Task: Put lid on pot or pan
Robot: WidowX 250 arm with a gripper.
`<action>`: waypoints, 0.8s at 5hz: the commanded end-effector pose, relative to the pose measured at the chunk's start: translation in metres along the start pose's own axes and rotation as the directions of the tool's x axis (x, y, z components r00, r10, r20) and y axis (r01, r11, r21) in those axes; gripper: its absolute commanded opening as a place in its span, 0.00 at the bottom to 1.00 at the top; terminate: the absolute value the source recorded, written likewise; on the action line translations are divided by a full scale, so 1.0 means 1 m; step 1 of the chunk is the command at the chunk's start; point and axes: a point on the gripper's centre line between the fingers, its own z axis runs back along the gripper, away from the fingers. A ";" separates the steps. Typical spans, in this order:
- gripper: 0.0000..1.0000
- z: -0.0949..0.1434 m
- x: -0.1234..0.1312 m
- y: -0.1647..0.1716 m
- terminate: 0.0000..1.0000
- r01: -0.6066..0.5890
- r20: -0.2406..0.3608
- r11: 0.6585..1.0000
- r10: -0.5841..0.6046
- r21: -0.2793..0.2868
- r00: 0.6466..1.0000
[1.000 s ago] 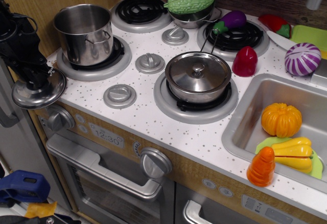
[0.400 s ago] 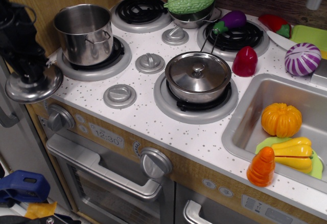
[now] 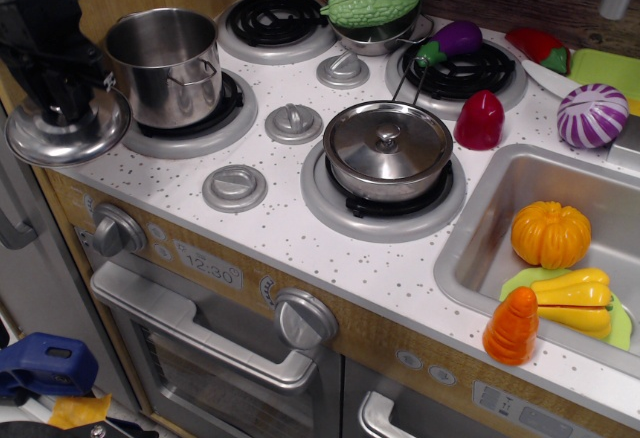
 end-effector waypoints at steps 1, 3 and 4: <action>0.00 0.045 0.021 0.003 0.00 0.005 0.073 0.996 -0.012 0.092 0.997; 0.00 0.057 0.066 -0.001 0.00 0.111 0.162 0.991 -0.122 0.074 0.979; 0.00 0.054 0.089 -0.003 0.00 0.150 0.188 0.987 -0.160 0.063 0.969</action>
